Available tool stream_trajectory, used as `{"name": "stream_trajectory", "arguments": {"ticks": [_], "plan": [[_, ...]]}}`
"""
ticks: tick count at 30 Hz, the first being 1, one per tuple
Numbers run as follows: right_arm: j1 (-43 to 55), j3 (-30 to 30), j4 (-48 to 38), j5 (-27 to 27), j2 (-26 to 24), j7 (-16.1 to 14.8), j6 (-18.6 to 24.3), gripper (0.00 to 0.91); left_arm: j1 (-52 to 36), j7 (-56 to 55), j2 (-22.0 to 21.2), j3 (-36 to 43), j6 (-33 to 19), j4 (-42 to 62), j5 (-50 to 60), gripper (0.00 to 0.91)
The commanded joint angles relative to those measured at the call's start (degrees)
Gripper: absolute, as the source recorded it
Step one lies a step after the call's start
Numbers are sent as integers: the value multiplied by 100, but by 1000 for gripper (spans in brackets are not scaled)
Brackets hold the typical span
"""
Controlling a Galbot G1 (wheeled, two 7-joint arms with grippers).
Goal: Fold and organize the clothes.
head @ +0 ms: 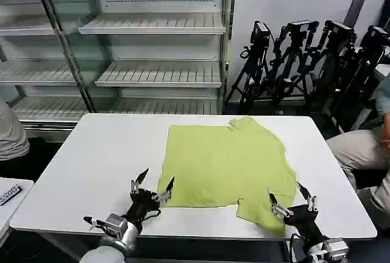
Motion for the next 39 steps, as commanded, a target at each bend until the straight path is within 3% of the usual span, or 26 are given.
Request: {"name": "stream_trajectory", "arguments": {"ticks": [1,6,12,13,14,15,16,29,39], "plan": [[-650,-25,152,-14,-58,129,-169,907,679,-400,169,39,1092,-386,-535,907],[-700,-32,137,169,15,226,-564,907,541,-661,112,-62,1149,-162,-879,907],[-734,-66,184,253,116,318,-696,907,510,-699,60,-63,1151,-183,-1058,907],[-727,-58,178,272,112,312,-710,675,488,-700,53,-63,1151,-168,-1058,907],[-716,-54,142,290,103,290,-730,333,460,-697,43,-66,1151,-132,-1045,907],[-687,-66,87,286,88,269,-742,40,408,-679,30,-64,1149,-66,-1022,605],[-666,-96,40,286,82,270,-741,0,378,-680,28,-49,1149,-29,-1012,20],[-433,-187,-79,637,105,162,-815,0,301,-629,20,-9,1141,-9,-998,20],[-174,-131,-22,620,75,82,-703,0,207,-396,28,54,1140,-145,-906,10]]}}
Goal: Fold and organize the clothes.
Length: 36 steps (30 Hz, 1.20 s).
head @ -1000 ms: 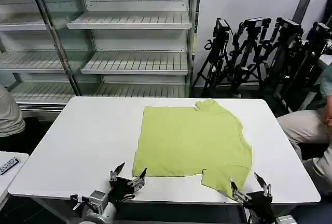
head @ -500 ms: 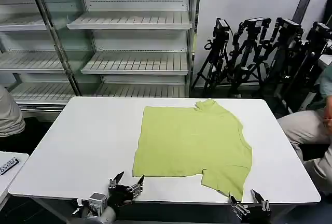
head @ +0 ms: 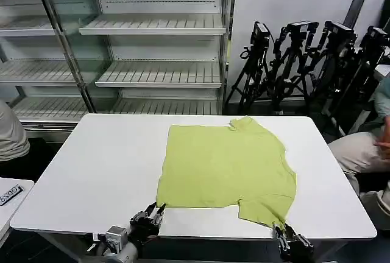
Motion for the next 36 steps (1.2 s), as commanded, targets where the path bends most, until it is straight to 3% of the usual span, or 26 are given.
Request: {"name": "stream_trajectory", "arguments": {"ticks": [1,11,19,35,36], "plan": [[91,4,3,27,28,-5,36,0,-58,113,8,-1,19,-90,1,10],[1875,61,-253,210,-117,-57,-504,0,-1631,254,-186,119,21,428,-219,10],[3487,-298,-1252,165,-203,-2,-757,0,-2595,127,-413,197,20,1307,-614,10],[4399,-845,-2386,-312,-125,-91,-817,0,-3158,187,-474,276,20,2314,-845,20],[4409,-846,-2411,-322,-121,-91,-818,715,-3170,188,-480,287,20,2327,-844,907]]}}
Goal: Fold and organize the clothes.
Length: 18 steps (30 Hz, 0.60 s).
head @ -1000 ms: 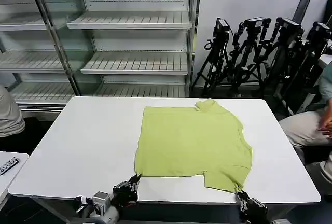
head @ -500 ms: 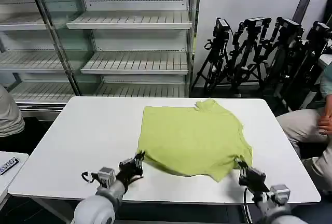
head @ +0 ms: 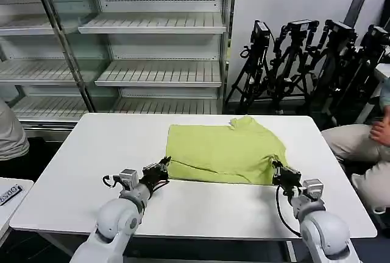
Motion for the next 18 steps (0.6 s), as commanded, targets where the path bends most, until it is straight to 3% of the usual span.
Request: {"name": "stream_trajectory", "arguments": {"ticks": [1,5,11,18], "plan": [[432,-122,-384,-91,-12,16,-27,907,-344,17,-25,47,-6,501,-116,907],[458,-118,-498,-203,5,-69,-58,907,-349,6,-33,52,-6,567,-6,907],[364,10,-656,58,111,-140,437,907,-170,-2,44,-155,-8,223,-11,907],[-447,424,41,93,-24,-91,312,907,677,-74,199,-12,-3,-625,-17,907]]}}
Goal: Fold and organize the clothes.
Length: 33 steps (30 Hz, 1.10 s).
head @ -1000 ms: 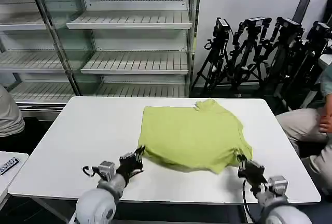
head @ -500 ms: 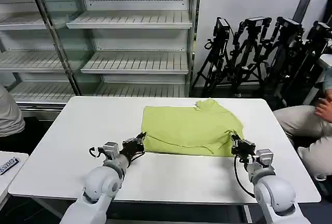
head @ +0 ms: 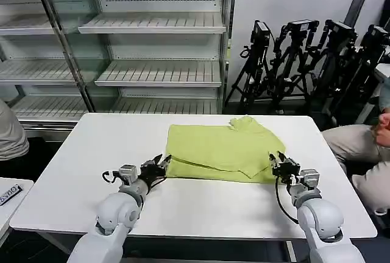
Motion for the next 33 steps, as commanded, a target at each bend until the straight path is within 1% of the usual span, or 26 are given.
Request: {"name": "stream_trajectory", "arguments": {"ticks": [1,2,3,6,10,11,12,13,14,15,16,17,22,33], "plan": [[-392,180,286,13,-2,-23,64,907,571,-12,54,62,2,-571,44,907],[-510,229,368,48,-21,-7,13,907,656,-16,54,121,1,-604,137,907],[-758,336,588,107,-81,48,-132,907,731,-21,53,190,3,-588,239,907],[-1092,453,727,198,-141,137,-344,907,742,-75,20,276,2,-412,466,907],[-1373,541,828,229,-175,116,-498,907,607,-308,-44,258,2,-222,458,907],[-1403,546,836,227,-176,121,-521,846,567,-338,-46,258,3,-187,450,907],[-1431,552,843,240,-176,158,-566,242,512,-350,-48,259,3,-152,449,907],[-1434,556,838,263,-176,189,-578,10,471,-356,-52,269,2,-124,450,907],[-1430,563,809,370,-186,219,-581,0,440,-398,-56,283,3,-95,450,776],[-1422,568,786,465,-192,225,-582,0,380,-490,-64,319,4,-50,448,282],[-1395,564,746,672,-194,295,-584,0,338,-577,-77,358,5,-6,446,121],[-1363,560,715,714,-190,317,-587,0,306,-630,-88,381,7,26,436,30],[-1220,482,468,786,-239,345,-589,0,255,-681,-114,436,7,100,415,20],[-934,373,312,796,-282,246,-585,0,245,-519,-97,493,2,147,473,10]]}}
